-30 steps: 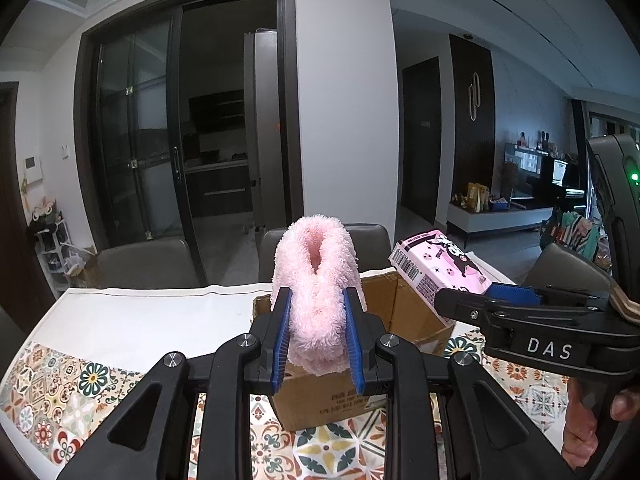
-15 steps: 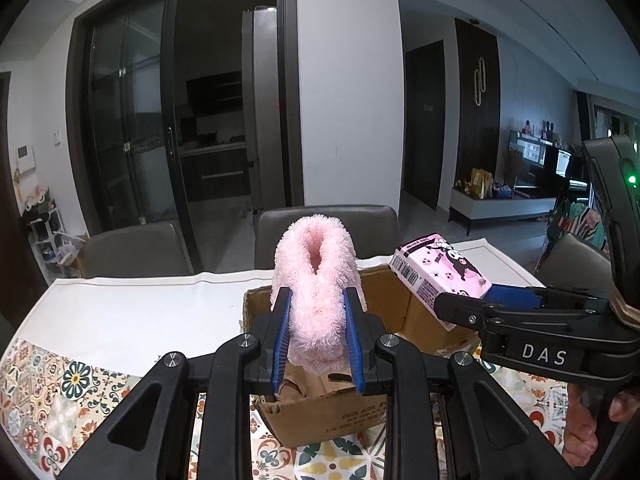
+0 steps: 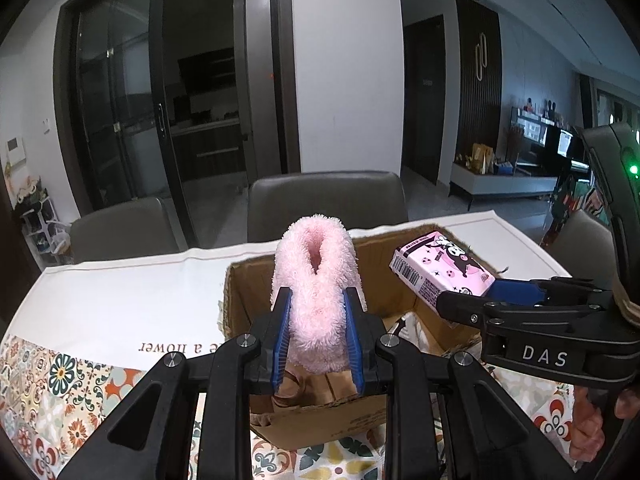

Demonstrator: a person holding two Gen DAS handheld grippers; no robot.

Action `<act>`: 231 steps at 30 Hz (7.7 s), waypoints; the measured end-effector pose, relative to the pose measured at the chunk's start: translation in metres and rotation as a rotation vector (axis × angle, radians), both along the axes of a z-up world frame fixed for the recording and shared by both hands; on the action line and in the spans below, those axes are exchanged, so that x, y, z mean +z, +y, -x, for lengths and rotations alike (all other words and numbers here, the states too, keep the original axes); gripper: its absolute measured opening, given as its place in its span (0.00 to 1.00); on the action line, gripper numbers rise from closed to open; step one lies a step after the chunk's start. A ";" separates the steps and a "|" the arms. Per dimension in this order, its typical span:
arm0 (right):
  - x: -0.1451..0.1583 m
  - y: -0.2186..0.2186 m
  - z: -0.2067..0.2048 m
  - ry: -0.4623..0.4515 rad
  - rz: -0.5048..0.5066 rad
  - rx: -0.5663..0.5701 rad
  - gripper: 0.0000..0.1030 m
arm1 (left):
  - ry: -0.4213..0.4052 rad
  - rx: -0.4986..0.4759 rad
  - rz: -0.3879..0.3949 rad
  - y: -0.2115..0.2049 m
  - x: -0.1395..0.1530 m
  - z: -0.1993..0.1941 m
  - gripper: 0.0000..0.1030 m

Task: Organize soft objects
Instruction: 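Open both tools to drop the slipper and tissue pack into the box, then move both tools back toward the white cloths on the table, then grasp a white cloth with left tool while right tool grasps another white cloth, then lift and carry both white cloths with both tools over the box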

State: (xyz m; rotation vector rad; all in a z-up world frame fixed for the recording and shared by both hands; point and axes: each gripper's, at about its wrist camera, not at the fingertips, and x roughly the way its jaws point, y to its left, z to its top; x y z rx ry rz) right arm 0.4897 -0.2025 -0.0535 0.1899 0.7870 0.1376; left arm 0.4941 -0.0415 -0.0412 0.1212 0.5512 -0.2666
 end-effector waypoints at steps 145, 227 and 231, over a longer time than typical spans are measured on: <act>-0.147 0.041 0.181 0.420 0.219 0.057 0.41 | 0.633 0.127 -0.055 0.053 -0.167 0.181 0.59; 0.067 0.014 0.151 -0.143 -0.093 0.077 0.08 | -0.022 0.002 0.181 0.039 0.062 0.149 0.05; 0.071 0.012 0.140 -0.161 -0.094 0.074 0.08 | -0.045 0.000 0.174 0.036 0.067 0.138 0.05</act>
